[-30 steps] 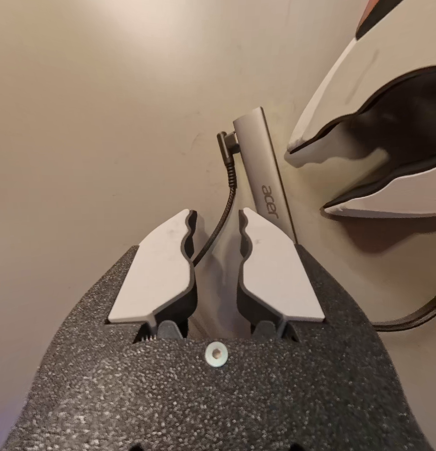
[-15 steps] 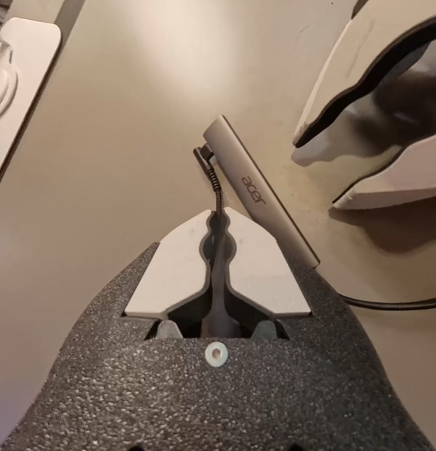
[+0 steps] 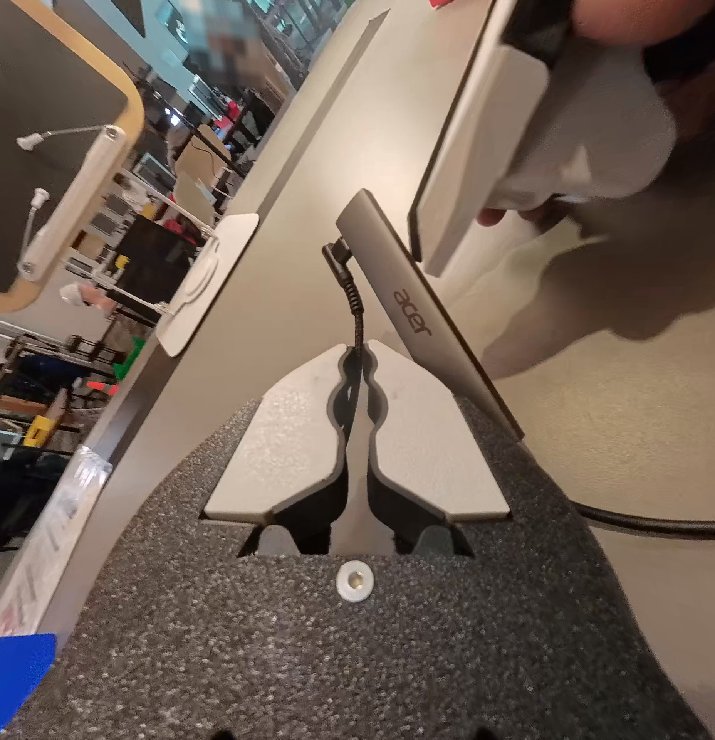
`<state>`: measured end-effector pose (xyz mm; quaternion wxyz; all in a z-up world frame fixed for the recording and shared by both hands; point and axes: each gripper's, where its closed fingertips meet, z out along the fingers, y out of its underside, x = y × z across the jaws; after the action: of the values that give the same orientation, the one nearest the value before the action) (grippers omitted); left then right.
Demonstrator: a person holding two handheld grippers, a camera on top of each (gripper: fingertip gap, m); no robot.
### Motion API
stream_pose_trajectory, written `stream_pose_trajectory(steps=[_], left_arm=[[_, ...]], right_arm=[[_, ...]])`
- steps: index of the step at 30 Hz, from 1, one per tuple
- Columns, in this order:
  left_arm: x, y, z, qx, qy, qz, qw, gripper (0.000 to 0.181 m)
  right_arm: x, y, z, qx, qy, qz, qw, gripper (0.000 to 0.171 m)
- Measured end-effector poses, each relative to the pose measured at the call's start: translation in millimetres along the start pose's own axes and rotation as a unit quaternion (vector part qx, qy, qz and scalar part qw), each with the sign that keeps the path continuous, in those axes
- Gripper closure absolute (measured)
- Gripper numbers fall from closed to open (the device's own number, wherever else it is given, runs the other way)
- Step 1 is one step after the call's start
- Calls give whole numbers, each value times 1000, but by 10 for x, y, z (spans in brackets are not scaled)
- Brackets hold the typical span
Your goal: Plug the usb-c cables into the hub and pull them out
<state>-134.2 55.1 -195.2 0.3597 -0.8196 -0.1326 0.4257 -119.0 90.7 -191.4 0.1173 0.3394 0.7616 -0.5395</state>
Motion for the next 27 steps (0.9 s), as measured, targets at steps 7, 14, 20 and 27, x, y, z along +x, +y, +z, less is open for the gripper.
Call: stream_pose_trajectory(steps=[7, 14, 20, 27], left_arm=[[122, -90, -11, 13, -9, 34, 999, 177], [51, -430, -214, 23, 142, -166, 975, 151], [-452, -939, -581, 38, 224, -260, 938, 142], [-665, -1347, -659, 84, 265, -214, 936, 143]], right_arm=[[47, -106, 73, 33, -14, 66, 997, 151], [-38, -199, -21, 50, -54, 15, 997, 154], [-280, -489, -222, 52, -100, -124, 986, 157], [-836, -753, -486, 13, -114, -348, 930, 161]])
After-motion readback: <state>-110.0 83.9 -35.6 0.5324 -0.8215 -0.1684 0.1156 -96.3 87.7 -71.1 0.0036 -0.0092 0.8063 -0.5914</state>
